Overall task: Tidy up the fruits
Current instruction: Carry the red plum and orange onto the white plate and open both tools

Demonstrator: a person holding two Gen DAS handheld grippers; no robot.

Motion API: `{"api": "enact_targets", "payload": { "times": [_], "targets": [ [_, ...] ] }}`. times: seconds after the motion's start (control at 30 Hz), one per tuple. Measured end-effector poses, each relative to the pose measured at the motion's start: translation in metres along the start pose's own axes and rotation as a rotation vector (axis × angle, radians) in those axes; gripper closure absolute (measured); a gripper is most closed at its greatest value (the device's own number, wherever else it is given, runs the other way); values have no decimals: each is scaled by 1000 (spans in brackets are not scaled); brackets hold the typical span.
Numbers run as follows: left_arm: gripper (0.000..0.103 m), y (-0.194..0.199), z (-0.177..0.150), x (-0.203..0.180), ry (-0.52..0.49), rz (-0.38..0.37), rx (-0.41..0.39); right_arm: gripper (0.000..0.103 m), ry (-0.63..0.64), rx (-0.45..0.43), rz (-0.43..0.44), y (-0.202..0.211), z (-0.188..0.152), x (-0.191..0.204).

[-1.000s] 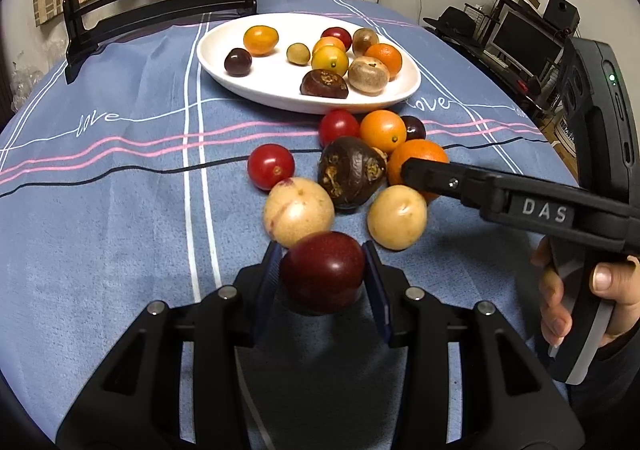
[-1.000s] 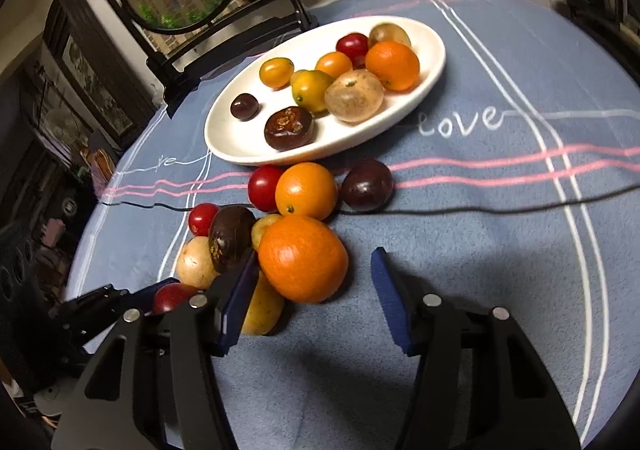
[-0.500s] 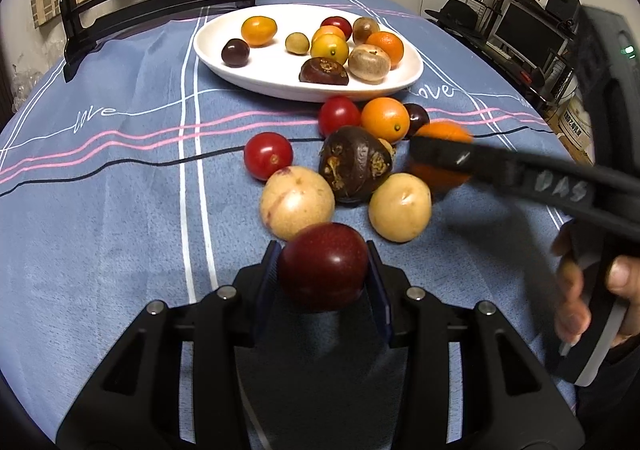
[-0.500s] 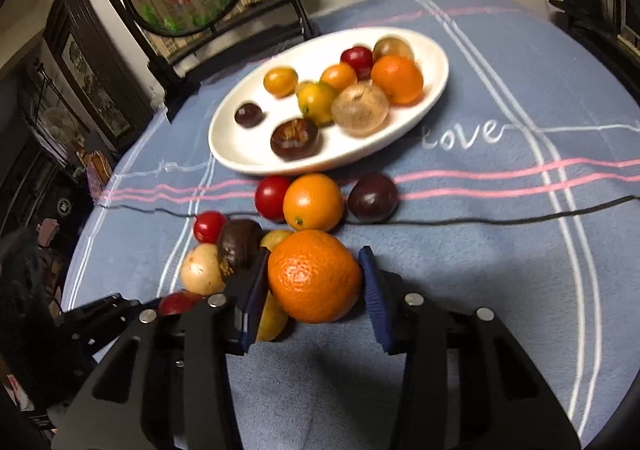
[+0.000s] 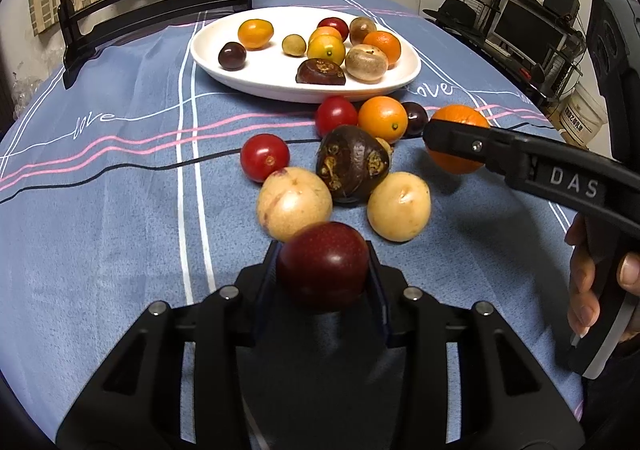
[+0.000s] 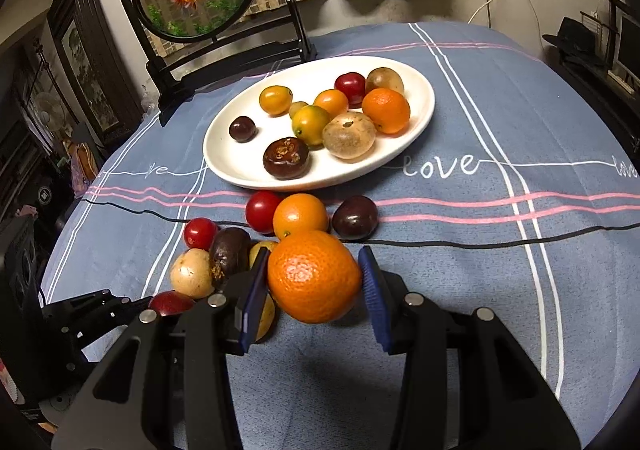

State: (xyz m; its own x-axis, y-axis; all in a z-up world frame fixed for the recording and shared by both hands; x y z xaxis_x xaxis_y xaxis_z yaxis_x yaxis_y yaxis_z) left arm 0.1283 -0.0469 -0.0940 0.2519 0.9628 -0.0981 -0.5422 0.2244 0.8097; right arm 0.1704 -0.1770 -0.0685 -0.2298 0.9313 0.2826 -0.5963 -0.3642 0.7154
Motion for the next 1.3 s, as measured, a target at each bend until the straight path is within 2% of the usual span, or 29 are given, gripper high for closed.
{"api": "enact_targets", "payload": {
  "times": [0.23,0.5,0.67,0.77,1.0,1.1,1.3],
  "targets": [
    [63,26,6,-3,-5,13,-73,58,54,-27,-68,3,1,2],
    [63,40,17,-3,-12,30,-89,58,57,-32,-109,3,3,-2],
    [63,49,49,7,0,42,-109,58,65,-27,-121,7,13,1],
    [63,49,70,11,-1,45,-123,58,103,-29,-130,7,30,6],
    [63,29,126,23,-17,110,-150,58,184,-61,-160,2,77,5],
    [63,8,146,32,-9,139,-134,58,252,-56,-191,-12,93,8],
    [63,-29,172,48,30,172,-97,58,276,-22,-207,-50,120,3]
  ]
}}
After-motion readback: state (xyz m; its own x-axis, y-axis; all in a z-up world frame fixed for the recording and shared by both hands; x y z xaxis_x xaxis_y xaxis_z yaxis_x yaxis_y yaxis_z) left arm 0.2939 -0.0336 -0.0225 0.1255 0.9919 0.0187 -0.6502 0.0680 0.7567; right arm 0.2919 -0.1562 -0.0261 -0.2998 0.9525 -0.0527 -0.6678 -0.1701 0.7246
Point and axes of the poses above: each gripper's, at about its wrist camera, not at the fingertips, and y roughly against the way its jaws point, x to its left, z to its top, the point moved 6 cm from there along -y, roughly the way its jaws point, and after that the axes turned 2 degrees about z, right-handed, at the moved point
